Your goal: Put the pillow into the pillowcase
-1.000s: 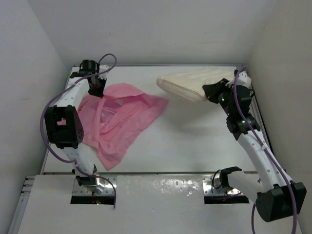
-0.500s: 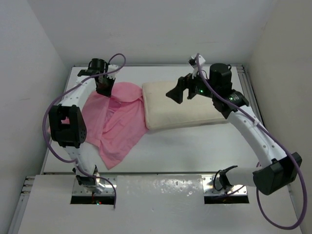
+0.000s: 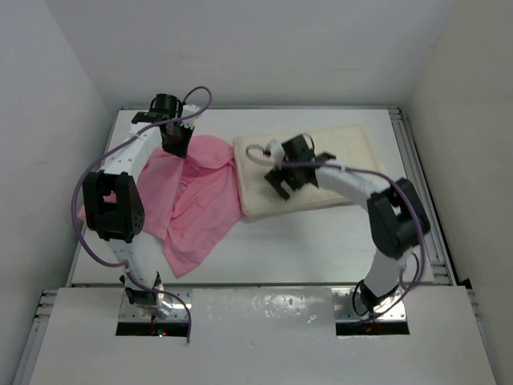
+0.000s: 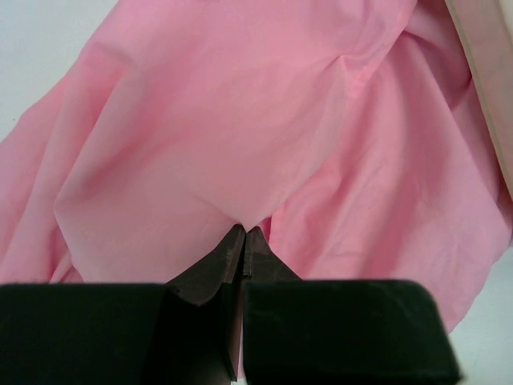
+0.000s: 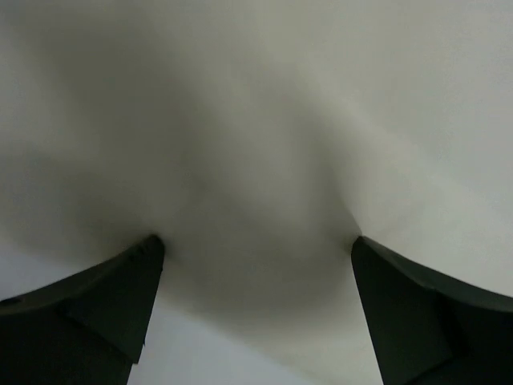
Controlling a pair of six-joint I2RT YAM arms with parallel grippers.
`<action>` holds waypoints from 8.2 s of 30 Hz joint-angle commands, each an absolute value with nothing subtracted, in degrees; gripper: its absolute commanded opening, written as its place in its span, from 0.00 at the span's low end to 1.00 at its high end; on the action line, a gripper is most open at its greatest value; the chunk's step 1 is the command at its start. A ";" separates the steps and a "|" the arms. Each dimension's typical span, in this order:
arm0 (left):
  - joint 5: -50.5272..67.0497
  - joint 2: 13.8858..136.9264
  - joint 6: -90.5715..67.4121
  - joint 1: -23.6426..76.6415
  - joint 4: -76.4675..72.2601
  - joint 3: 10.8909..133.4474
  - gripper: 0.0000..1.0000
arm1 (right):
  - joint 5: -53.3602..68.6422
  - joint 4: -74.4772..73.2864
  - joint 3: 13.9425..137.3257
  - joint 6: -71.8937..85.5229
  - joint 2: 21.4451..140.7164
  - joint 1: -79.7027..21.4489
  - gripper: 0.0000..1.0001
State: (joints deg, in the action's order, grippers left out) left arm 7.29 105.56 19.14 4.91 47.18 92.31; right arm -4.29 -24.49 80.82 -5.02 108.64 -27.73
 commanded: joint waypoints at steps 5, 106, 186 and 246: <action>7.74 108.10 18.81 5.62 48.34 97.56 0.00 | -8.04 -9.49 46.52 -28.91 78.06 -36.73 0.99; 17.14 101.87 28.39 11.69 60.03 100.89 0.00 | 13.17 38.67 71.36 62.14 116.99 -24.17 0.00; 2.99 93.70 27.95 7.30 39.00 72.33 0.00 | -19.97 0.99 69.31 -13.01 110.63 -60.65 0.99; -7.12 124.97 21.35 17.84 42.19 118.73 0.81 | 20.09 -9.93 83.93 24.26 113.69 -13.63 0.99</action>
